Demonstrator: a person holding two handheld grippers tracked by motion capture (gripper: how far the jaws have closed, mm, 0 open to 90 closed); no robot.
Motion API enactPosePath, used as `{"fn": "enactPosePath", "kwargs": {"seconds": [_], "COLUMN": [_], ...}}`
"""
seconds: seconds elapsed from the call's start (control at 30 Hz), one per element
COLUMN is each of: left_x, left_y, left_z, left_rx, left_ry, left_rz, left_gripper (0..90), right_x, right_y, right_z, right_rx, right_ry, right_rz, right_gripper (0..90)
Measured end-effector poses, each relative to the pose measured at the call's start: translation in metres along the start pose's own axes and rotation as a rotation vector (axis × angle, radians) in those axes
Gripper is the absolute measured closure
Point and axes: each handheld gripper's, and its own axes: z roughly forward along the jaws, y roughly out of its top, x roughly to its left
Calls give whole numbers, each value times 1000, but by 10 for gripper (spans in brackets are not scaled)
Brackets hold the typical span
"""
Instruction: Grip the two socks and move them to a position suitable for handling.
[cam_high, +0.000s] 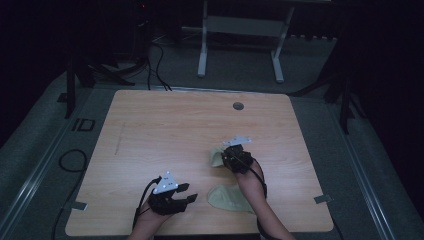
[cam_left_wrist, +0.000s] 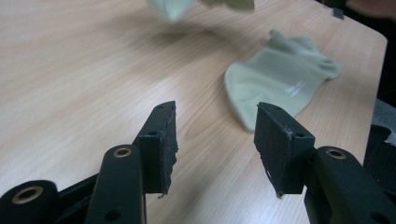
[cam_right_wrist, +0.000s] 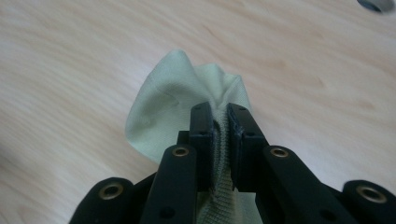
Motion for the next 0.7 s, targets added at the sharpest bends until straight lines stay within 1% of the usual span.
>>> {"fn": "enactPosePath", "kwargs": {"seconds": [0.07, 0.13, 0.2, 0.23, 0.27, 0.3, 0.33, 0.4, 0.43, 0.47, 0.5, 0.57, 0.63, 0.7], "left_x": [-1, -1, -1, -1, -1, -1, -1, 1, 1, 3, 3, 4, 5, 5], "left_y": [8, 17, 25, 28, 31, 34, 37, 42, 42, 46, 49, 56, 63, 69], "left_z": [4, 10, 18, 22, 27, 32, 36, 46, 46, 52, 57, 65, 75, 85], "left_rx": [-13, -24, -12, -7, -2, 2, 10, 23, 23, 38, 53, 69, 76, 95], "left_ry": [-5, -15, -1, 2, 0, 1, 6, 11, 11, 25, 33, 61, 79, 85], "left_rz": [6, 1, 22, 32, 33, 37, 44, 46, 46, 54, 64, 89, 101, 119], "left_gripper": [487, 488, 488, 488, 488, 488, 488, 490, 515, 515, 536, 603, 696, 779], "right_x": [-4, -6, -7, -7, -8, -9, -10, -14, -14, -15, -18, -19, -17, -14], "right_y": [-10, -18, -24, -27, -29, -30, -31, -30, -30, -30, -30, -31, -35, -41], "right_z": [2, 9, 16, 19, 22, 24, 24, 20, 20, 17, 10, 4, 1, 0], "right_rx": [11, 31, 53, 62, 69, 67, 65, 57, 57, 50, 34, 43, 52, 60], "right_ry": [0, -24, -26, -36, -20, 7, 11, 40, 40, 47, 46, 75, 85, 101], "right_rz": [23, 23, 36, 31, 36, 40, 45, 70, 70, 79, 81, 75, 44, 28], "right_gripper": [813, 810, 800, 780, 730, 657, 597, 536, 536, 527, 526, 536, 564, 611]}}
